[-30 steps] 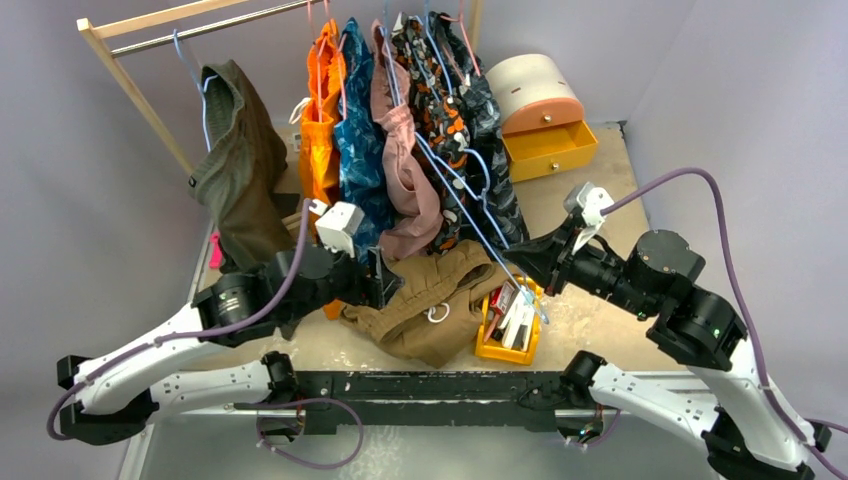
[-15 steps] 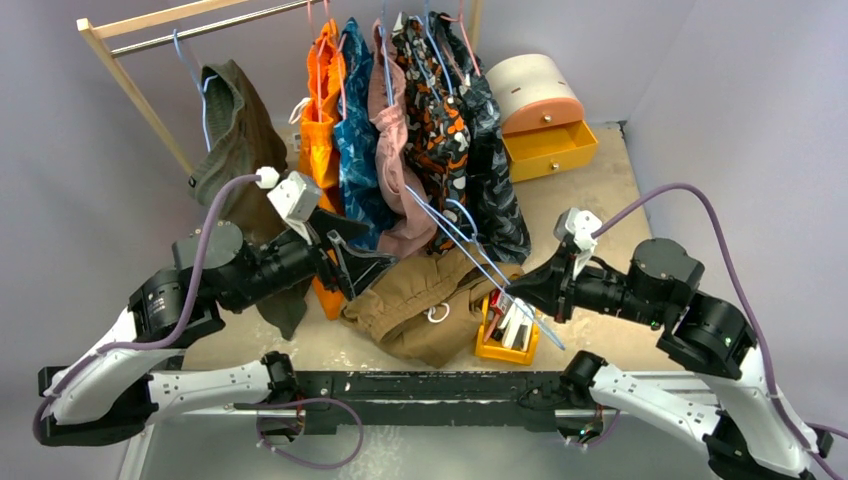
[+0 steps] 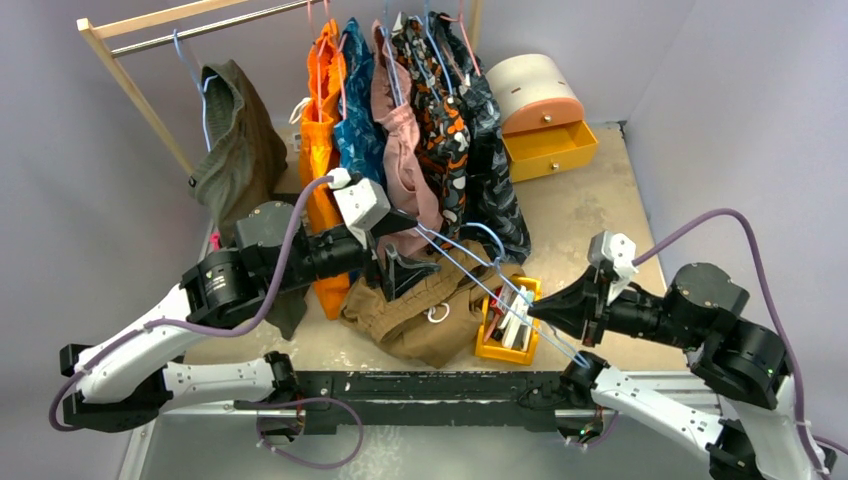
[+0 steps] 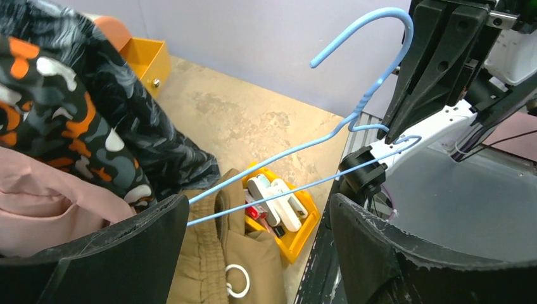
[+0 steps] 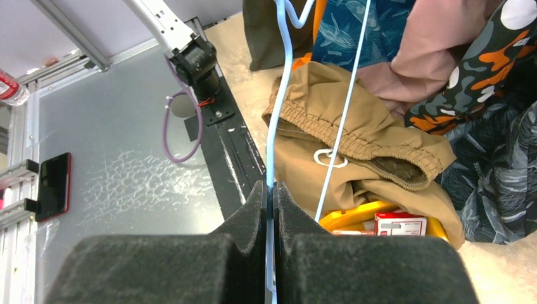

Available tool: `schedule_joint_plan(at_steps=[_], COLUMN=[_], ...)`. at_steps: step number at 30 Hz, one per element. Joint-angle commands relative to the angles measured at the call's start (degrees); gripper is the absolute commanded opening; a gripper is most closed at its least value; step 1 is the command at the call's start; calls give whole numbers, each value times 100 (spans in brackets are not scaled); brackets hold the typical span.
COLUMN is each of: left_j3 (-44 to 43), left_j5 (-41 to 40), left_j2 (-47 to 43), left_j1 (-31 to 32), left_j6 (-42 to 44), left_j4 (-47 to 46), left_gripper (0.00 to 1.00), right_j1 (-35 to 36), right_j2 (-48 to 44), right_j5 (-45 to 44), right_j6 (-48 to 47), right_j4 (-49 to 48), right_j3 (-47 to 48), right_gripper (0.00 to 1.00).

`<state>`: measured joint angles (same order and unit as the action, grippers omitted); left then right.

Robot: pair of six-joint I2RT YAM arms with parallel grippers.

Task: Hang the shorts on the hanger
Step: Hang the shorts on the hanger.

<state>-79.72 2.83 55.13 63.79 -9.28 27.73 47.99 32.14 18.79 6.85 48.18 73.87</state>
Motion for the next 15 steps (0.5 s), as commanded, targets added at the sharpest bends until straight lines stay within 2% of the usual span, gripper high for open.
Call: schedule_joint_plan(at_steps=[1,6,15], left_j3=[-85,-96,-58], left_j5=[515,1019,1945], left_j2=[-31,132,373], left_j1=[-8,-7,-7], left_j6=[465,643,1428], left_j4=[-774,-1081,-885], left_gripper=[81,82,80], right_j1=[17,13,13], right_j2=[-128,-209,23], right_j5=[202,447,1142], right_j6=[18,39,-163], right_j4=[93,28,-302], right_j3=[304,276,-18], right_gripper=[0,0,0])
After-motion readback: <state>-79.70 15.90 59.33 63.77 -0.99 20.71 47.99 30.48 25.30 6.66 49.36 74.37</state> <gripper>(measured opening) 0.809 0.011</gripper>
